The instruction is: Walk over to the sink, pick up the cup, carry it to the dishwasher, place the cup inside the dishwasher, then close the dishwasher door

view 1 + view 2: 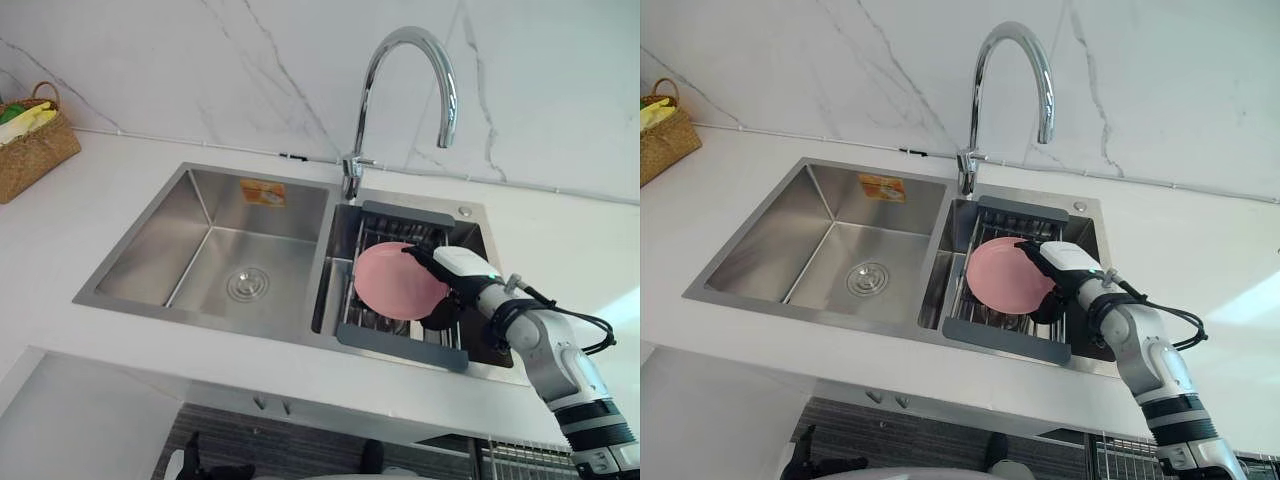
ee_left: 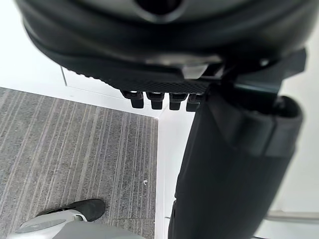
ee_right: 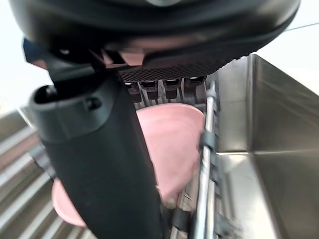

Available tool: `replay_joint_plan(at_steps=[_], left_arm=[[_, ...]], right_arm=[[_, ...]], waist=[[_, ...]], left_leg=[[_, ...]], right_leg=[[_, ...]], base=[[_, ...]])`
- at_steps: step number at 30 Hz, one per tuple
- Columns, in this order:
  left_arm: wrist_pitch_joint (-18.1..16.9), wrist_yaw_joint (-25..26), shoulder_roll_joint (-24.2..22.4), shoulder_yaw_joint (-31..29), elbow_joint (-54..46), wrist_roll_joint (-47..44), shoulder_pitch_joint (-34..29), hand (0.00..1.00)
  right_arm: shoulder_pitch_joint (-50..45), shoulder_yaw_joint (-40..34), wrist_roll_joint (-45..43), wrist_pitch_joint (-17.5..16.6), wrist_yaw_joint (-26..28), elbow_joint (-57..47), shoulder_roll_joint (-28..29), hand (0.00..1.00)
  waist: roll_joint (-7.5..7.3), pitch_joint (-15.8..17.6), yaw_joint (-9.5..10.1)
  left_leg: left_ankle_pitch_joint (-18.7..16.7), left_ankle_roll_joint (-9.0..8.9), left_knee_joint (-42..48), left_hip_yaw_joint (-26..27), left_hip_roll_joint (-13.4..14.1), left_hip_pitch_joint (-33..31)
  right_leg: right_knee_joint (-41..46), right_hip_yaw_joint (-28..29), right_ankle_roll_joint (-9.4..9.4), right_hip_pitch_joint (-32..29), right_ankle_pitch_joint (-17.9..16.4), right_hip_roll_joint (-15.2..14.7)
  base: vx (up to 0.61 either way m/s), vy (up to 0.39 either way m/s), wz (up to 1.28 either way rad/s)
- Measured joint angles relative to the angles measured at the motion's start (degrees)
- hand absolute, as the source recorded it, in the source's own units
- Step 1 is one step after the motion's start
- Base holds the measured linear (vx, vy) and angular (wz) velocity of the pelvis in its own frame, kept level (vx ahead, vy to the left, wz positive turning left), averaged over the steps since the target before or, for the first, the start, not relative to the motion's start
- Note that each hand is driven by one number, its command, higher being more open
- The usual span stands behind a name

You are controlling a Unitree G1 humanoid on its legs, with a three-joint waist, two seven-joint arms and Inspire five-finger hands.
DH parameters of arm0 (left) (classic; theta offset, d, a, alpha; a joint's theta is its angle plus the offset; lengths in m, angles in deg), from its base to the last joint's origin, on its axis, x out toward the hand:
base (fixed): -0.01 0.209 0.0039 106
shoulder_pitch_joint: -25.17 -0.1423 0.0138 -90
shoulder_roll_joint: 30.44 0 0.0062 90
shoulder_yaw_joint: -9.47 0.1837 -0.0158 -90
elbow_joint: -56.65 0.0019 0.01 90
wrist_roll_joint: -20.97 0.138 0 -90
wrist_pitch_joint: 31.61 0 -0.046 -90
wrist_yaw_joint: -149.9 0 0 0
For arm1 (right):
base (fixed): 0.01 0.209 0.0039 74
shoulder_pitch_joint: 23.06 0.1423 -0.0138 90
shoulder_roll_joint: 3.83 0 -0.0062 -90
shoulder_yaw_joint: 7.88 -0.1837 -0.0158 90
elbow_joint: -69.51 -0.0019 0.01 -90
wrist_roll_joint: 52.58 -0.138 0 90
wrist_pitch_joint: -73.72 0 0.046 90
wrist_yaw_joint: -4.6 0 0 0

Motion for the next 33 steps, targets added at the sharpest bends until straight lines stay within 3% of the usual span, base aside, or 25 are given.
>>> replay_joint_plan(at_steps=[8, 17, 18, 21, 26, 33], left_arm=[[-0.7, 0.2, -0.7, -2.4, 0.0, 0.0, -2.0, 1.00], [-1.8, 1.2, -1.3, -2.5, 0.0, 0.0, -2.3, 1.00], [-2.2, 1.3, -2.0, -4.6, 0.5, 0.1, -2.2, 1.00], [-2.2, 1.3, -2.0, -4.6, 0.5, 0.1, -2.2, 1.00], [-2.9, 1.2, -2.0, -4.7, 1.2, 0.0, -2.2, 1.00], [-5.4, 1.0, -2.7, -9.3, 5.2, 0.0, -0.8, 1.00]], right_arm=[[0.2, -3.9, -10.2, 1.3, 0.8, -1.8, -1.3, 1.00], [2.1, -6.8, -11.2, 1.0, 1.1, -5.5, -1.3, 1.00], [2.1, -6.8, -11.1, -1.2, 2.7, -9.1, -1.3, 1.00], [2.1, -6.8, -11.1, -1.2, 2.7, -9.1, -1.3, 1.00], [1.4, -7.2, -11.2, -1.3, 3.8, -11.7, -1.0, 1.00], [-10.3, -10.6, -11.1, -4.6, 10.8, -25.5, 2.1, 1.00]], waist=[[-0.41, 0.2, -0.37], [-0.45, 0.3, 0.00], [-1.37, -0.4, 1.19], [-1.36, -0.4, 1.18], [-1.32, -0.4, 0.67], [-1.20, -0.5, -1.29]], left_leg=[[0.1, 0.05, 0.0, -0.1, -0.1, -0.1], [0.1, 0.11, 0.0, 0.0, -0.1, -0.1], [0.1, 0.15, 0.4, 0.4, -0.1, -0.1], [0.1, 0.15, 0.4, 0.4, -0.1, -0.1], [0.1, 0.15, 0.4, 1.2, -0.1, -0.1], [0.1, 0.13, 0.0, 2.2, 0.3, -0.4]], right_leg=[[0.0, 0.0, 0.02, 0.0, 0.0, -0.1], [0.0, 0.1, 0.02, 0.0, 0.0, 0.0], [0.0, 0.4, -0.11, 0.0, 0.1, 0.0], [0.0, 0.4, -0.11, 0.0, 0.1, 0.0], [0.0, 1.1, -0.17, -0.3, 0.2, 0.0], [0.3, 1.3, -0.15, -0.7, 0.2, -0.1]], base=[[0.00, 0.000, 0.00], [0.00, 0.000, 0.00], [0.00, 0.000, 0.00], [0.00, 0.000, 0.00], [0.00, 0.000, -0.06], [0.00, 0.000, 0.00]])
